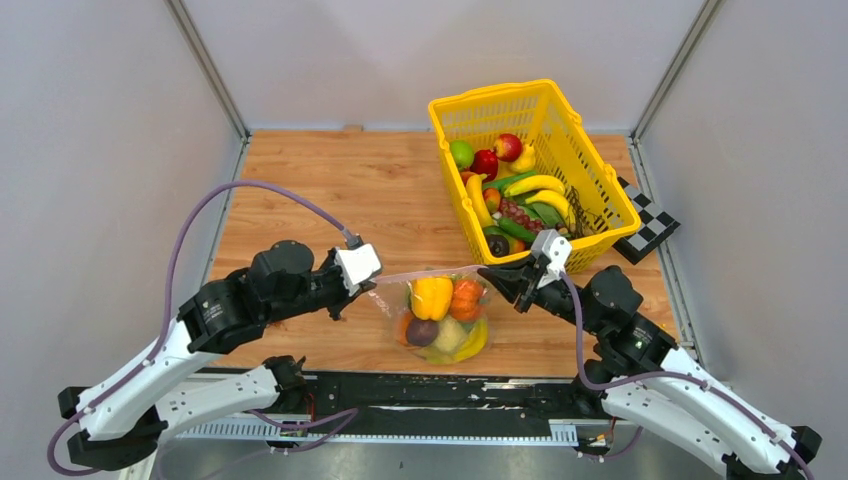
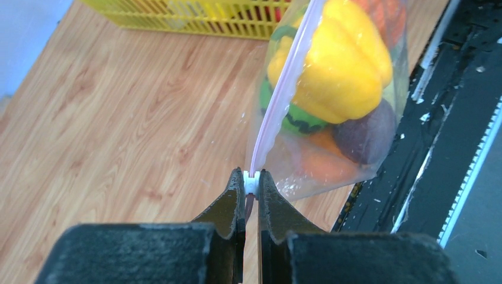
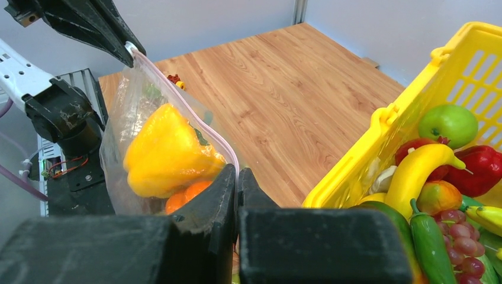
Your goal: Place the food in the zip-top bag and seal the zipper
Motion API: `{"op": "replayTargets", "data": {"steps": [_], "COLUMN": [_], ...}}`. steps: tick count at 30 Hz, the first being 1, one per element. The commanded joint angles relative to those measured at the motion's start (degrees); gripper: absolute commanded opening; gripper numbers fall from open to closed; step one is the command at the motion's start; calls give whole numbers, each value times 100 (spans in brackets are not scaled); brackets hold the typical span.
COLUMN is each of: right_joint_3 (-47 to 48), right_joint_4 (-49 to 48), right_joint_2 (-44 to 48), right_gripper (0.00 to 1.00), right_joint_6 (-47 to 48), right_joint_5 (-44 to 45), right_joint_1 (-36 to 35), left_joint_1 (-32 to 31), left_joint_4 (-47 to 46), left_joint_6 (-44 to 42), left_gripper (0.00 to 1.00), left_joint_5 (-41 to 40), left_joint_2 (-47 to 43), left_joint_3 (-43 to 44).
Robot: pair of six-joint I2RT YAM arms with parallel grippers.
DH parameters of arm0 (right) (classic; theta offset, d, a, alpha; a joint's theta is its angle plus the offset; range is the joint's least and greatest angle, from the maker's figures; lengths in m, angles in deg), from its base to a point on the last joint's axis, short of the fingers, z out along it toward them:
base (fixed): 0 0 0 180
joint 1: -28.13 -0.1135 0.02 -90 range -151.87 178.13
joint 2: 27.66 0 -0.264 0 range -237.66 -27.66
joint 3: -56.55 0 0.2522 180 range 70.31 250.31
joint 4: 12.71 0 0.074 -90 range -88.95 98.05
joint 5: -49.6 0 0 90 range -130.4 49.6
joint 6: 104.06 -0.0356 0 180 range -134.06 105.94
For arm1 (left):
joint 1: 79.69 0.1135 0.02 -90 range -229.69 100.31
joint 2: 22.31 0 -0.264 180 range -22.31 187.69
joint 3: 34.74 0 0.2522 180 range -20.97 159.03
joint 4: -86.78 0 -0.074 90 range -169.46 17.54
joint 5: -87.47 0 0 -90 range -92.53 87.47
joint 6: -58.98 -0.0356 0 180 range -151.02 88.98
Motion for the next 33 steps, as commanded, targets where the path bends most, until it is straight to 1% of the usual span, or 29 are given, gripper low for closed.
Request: {"op": "replayTargets", "data": {"steps": [1,5,8,9,12,14,15,17,18,21,24,26,29,33], "right_joint_3": [168,246,380,471,762,955,1043,1224,1304,1641,2008,2274,2762,3338], "right_joint_4": [-427,-455,-505,-492,-460,-474,-483,-519,-519,-514,-518,-519,-332,-107], "right_joint_2": [-32,-270,-564,-702,-1204,-1543,-1719,-2049,-2274,-2804,-3418,-3739,-4351,-5256], "right_gripper": [0,0,0,0,0,0,0,0,0,0,0,0,0,0], "right_joint_6": [-85,-63,12,32,72,142,165,213,250,351,415,468,505,494], "right_joint_5": [422,151,-356,-467,-470,-470,-471,-501,-520,-649,-836,-947,-845,-23], "right_joint_1": [37,32,34,34,34,37,42,36,34,35,31,28,38,37], "left_joint_1": [55,56,55,62,62,58,55,55,55,55,55,57,55,58], "left_joint_4": [565,584,486,456,250,125,79,-91,-234,-804,-1287,-1535,-1824,-1949], "left_joint_6": [225,222,201,223,343,434,476,584,644,824,976,1244,1489,1882], "left_gripper": [5,9,18,23,33,34,38,56,60,77,90,95,98,100], "left_joint_5": [-937,-1219,-1172,-1178,-1285,-1433,-1521,-1790,-1904,-2191,-2258,-2414,-2629,-3050], "left_joint_2": [-194,-234,-236,-228,-270,-335,-376,-502,-606,-964,-1294,-1458,-1634,-1696], "left_joint_3": [-2,3,6,22,-39,-90,-108,-180,-234,-389,-587,-697,-925,-1169]}}
